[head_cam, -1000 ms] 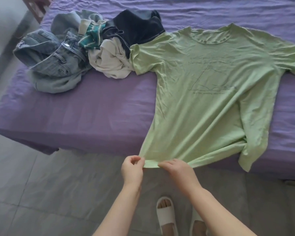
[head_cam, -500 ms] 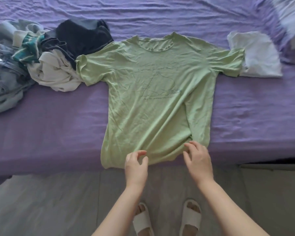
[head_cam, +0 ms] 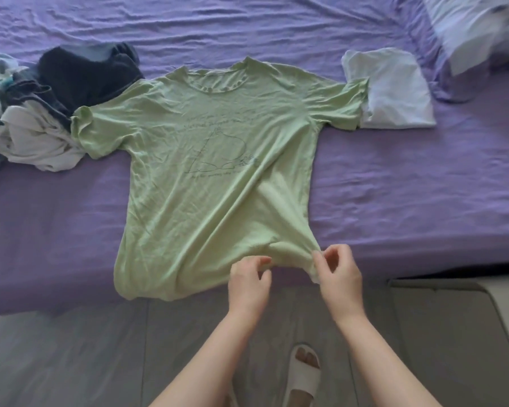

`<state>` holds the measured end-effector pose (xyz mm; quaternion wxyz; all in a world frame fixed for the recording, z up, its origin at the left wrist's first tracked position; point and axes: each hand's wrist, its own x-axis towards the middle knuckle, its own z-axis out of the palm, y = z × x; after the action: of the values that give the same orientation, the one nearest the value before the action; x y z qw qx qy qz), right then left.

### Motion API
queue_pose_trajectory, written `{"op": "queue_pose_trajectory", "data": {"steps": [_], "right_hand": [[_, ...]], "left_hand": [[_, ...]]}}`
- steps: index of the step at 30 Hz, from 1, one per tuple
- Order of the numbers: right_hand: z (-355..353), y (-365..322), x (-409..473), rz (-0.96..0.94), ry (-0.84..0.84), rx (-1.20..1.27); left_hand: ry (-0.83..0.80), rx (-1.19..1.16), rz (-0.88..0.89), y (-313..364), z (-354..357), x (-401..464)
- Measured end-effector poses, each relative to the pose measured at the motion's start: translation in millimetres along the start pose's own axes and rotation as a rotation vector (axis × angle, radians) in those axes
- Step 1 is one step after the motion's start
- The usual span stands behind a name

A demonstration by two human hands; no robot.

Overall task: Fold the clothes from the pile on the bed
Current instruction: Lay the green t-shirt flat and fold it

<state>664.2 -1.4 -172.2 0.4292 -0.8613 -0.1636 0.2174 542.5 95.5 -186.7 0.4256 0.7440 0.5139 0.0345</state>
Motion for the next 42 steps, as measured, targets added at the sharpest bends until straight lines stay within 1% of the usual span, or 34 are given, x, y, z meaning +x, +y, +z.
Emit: {"op": "queue_pose_trajectory", "data": {"steps": [3, 5, 7, 9, 10, 11, 12, 15, 17, 20, 21, 22, 24, 25, 26, 28, 30, 31, 32, 33, 35, 36, 38, 40, 42], "right_hand": [[-34.7, 7.7, 12.1, 0.027, 0.073, 0.047], [-48.0, 14.5, 20.0, 0.059, 0.070, 0.080], [-52.6, 20.3, 23.6, 0.064, -0.002, 0.082], [-52.1, 23.7, 23.5, 0.059, -0.082, 0.077], [-51.7, 24.5, 22.0, 0.055, -0.100, 0.089], [-51.8, 25.1, 19.9, 0.053, -0.102, 0.109], [-52.5, 25.8, 18.0, 0.050, -0.095, 0.130], [-59.6, 27.0, 15.5, 0.049, -0.113, 0.192], [-67.3, 26.2, 16.1, 0.070, -0.155, 0.284], [-74.4, 26.3, 15.1, 0.095, -0.178, 0.402], [-74.3, 25.7, 14.7, 0.135, -0.180, 0.420], [-72.4, 23.5, 14.5, 0.215, -0.197, 0.438], [-66.3, 14.0, 14.8, 0.435, -0.292, 0.513], [-63.2, 8.6, 15.4, 0.512, -0.339, 0.563], [-60.9, 3.7, 16.7, 0.545, -0.371, 0.614], [-58.5, -6.3, 20.3, 0.536, -0.368, 0.726], [-60.0, -11.4, 22.6, 0.503, -0.307, 0.845], [-62.2, -10.7, 23.1, 0.473, -0.259, 0.863], [-65.5, -8.5, 23.5, 0.429, -0.205, 0.826], [-68.5, -4.5, 24.2, 0.379, -0.154, 0.730], [-74.1, 6.7, 24.7, 0.262, -0.084, 0.465], [-76.5, 12.3, 24.3, 0.193, -0.067, 0.346], [-78.9, 22.9, 23.6, 0.076, -0.065, 0.190], [-79.4, 32.6, 24.4, 0.067, -0.104, 0.161], [-77.8, 41.4, 26.7, 0.134, -0.163, 0.182]], "left_hand": [[0.062, 0.167, 0.063, 7.0, 7.4, 4.0], [0.050, 0.239, 0.112, 9.9, 12.0, 7.8], [-0.037, 0.314, 0.243, 12.4, 20.8, 9.6], [-0.199, 0.383, 0.375, 20.0, 34.7, 6.3], [-0.268, 0.399, 0.410, 26.3, 42.9, 2.4], [-0.296, 0.393, 0.432, 32.8, 51.0, -2.0], [-0.269, 0.356, 0.453, 39.2, 58.1, -7.3], [-0.038, 0.152, 0.520, 56.7, 65.9, -20.4], [0.041, 0.091, 0.560, 65.2, 61.3, -23.9], [0.021, 0.024, 0.484, 69.7, 49.4, -24.0], [0.023, -0.010, 0.458, 70.4, 44.5, -24.1], [0.030, -0.044, 0.444, 71.5, 39.1, -25.4], [0.017, -0.087, 0.440, 73.9, 30.1, -28.5], [-0.007, -0.087, 0.449, 75.0, 26.9, -30.0], [-0.033, -0.078, 0.459, 76.0, 24.7, -31.5], [-0.066, -0.054, 0.465, 77.2, 21.8, -33.6], [-0.078, -0.048, 0.467, 76.9, 20.4, -33.3], [-0.082, -0.054, 0.464, 76.0, 20.1, -32.9], [-0.093, -0.063, 0.456, 75.4, 20.2, -32.5], [-0.112, -0.073, 0.442, 75.2, 20.7, -32.2], [-0.177, -0.086, 0.399, 75.5, 24.9, -31.4], [-0.218, -0.081, 0.382, 75.9, 28.3, -31.2], [-0.282, -0.073, 0.369, 75.9, 36.1, -30.5], [-0.319, -0.073, 0.357, 73.2, 42.8, -28.1], [-0.342, -0.053, 0.348, 69.8, 48.5, -26.2]]}}
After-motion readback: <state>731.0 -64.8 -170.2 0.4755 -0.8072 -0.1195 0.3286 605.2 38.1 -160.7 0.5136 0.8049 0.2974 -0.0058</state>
